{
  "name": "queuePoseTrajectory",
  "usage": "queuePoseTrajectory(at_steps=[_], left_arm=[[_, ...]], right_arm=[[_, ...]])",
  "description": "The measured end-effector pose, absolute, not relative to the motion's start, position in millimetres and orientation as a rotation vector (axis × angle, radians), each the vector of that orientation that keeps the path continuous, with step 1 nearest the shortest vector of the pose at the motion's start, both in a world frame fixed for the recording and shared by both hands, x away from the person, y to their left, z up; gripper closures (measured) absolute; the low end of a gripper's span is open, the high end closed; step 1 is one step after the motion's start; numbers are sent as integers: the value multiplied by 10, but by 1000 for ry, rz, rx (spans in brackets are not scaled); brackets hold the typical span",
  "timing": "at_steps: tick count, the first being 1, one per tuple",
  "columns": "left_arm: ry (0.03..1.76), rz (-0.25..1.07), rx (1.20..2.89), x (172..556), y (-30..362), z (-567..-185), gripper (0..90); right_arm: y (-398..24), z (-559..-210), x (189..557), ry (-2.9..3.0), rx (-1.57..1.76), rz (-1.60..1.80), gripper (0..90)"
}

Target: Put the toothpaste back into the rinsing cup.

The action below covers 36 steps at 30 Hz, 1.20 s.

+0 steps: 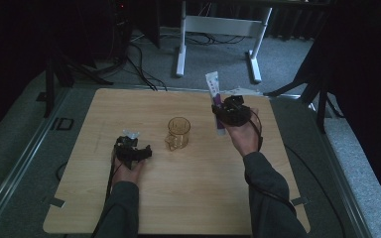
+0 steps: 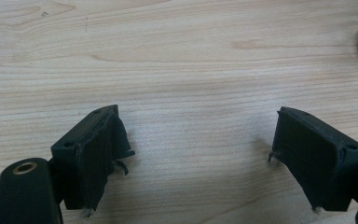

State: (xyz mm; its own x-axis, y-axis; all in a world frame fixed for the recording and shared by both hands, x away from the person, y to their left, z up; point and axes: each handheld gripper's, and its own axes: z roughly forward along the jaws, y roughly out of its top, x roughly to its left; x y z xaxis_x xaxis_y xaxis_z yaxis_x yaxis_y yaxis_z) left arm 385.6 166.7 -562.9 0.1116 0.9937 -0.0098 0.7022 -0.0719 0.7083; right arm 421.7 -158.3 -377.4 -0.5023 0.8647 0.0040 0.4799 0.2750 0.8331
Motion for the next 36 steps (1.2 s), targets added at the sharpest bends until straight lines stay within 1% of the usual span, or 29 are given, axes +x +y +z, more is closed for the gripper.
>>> queuePoseTrajectory(at_steps=[36], left_arm=[[1646,673,1834,3856,1667,-5630,154]], right_arm=[[-1179,-3841,4334,2103,1164,1228,712]])
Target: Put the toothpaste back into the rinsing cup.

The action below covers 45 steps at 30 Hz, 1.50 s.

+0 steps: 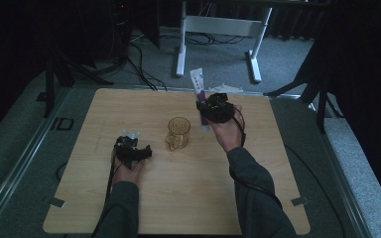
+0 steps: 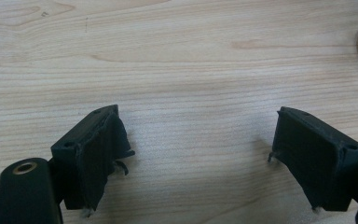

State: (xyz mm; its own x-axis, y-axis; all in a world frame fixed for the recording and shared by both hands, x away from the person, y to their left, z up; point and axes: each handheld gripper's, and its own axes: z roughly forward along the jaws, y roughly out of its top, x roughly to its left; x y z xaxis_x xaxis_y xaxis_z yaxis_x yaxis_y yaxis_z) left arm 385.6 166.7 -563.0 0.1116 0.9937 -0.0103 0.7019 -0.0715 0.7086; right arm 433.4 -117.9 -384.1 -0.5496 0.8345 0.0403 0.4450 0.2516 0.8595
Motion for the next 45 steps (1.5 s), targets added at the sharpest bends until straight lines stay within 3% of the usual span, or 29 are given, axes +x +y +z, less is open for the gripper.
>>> queuePoseTrajectory(at_steps=[45], left_arm=[[1647,672,1835,3856,1667,-5629,155]], right_arm=[[-685,-3750,4367,2103,1103,1285,706]])
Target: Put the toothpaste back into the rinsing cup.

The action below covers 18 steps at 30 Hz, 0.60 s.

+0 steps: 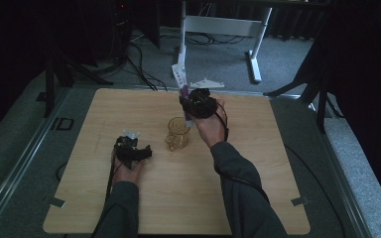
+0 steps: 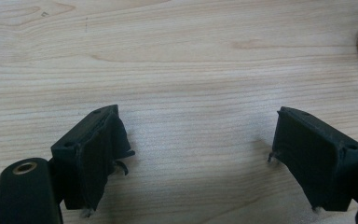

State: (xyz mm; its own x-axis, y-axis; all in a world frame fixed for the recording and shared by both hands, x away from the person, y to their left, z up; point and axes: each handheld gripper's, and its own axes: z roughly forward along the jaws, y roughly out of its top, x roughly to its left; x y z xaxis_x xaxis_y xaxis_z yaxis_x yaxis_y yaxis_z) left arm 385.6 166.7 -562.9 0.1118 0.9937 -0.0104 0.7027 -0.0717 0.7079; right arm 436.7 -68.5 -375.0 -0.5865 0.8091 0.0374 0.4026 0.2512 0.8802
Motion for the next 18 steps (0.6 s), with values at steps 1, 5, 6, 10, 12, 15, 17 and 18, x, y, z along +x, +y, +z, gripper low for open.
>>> queuePoseTrajectory(at_steps=[1,5,6,10,12,15,17,18], left_arm=[[1647,673,1834,3856,1667,-5629,154],[1647,672,1835,3856,1668,-5629,154],[1647,672,1835,3856,1668,-5629,154],[1646,672,1836,3856,1668,-5629,155],[1646,672,1835,3856,1668,-5629,155],[1646,672,1835,3856,1668,-5629,155],[1645,672,1834,3855,1668,-5630,155],[1645,672,1834,3854,1667,-5630,155]], right_arm=[[-667,-3745,4365,2105,1097,1284,706],[-603,-3736,4364,2107,1081,1291,706],[-592,-3736,4364,2105,1082,1294,706],[-552,-3742,4367,2104,1081,1310,704],[-536,-3749,4366,2104,1070,1318,704],[-512,-3759,4370,2106,1067,1321,704],[-499,-3771,4377,2109,1062,1323,703],[-499,-3771,4377,2109,1062,1323,703]])
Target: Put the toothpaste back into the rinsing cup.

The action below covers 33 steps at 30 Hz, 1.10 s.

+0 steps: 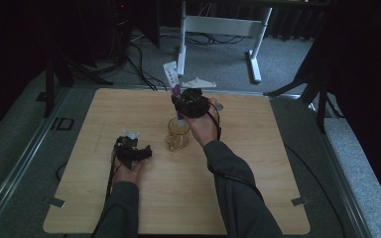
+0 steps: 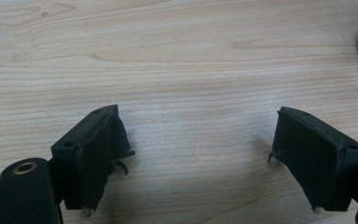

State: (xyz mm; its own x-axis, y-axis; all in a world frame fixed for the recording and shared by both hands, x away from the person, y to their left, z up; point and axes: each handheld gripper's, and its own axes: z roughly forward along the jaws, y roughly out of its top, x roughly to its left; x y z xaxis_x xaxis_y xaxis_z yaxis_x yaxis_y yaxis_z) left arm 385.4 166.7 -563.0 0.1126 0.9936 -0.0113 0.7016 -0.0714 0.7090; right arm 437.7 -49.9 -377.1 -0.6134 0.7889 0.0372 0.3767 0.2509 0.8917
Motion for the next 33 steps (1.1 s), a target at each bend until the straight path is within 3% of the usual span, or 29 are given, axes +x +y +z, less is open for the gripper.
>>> queuePoseTrajectory(at_steps=[33], left_arm=[[1646,672,1831,3853,1666,-5630,155]], right_arm=[[-501,-4019,4456,2116,1102,1274,692]])
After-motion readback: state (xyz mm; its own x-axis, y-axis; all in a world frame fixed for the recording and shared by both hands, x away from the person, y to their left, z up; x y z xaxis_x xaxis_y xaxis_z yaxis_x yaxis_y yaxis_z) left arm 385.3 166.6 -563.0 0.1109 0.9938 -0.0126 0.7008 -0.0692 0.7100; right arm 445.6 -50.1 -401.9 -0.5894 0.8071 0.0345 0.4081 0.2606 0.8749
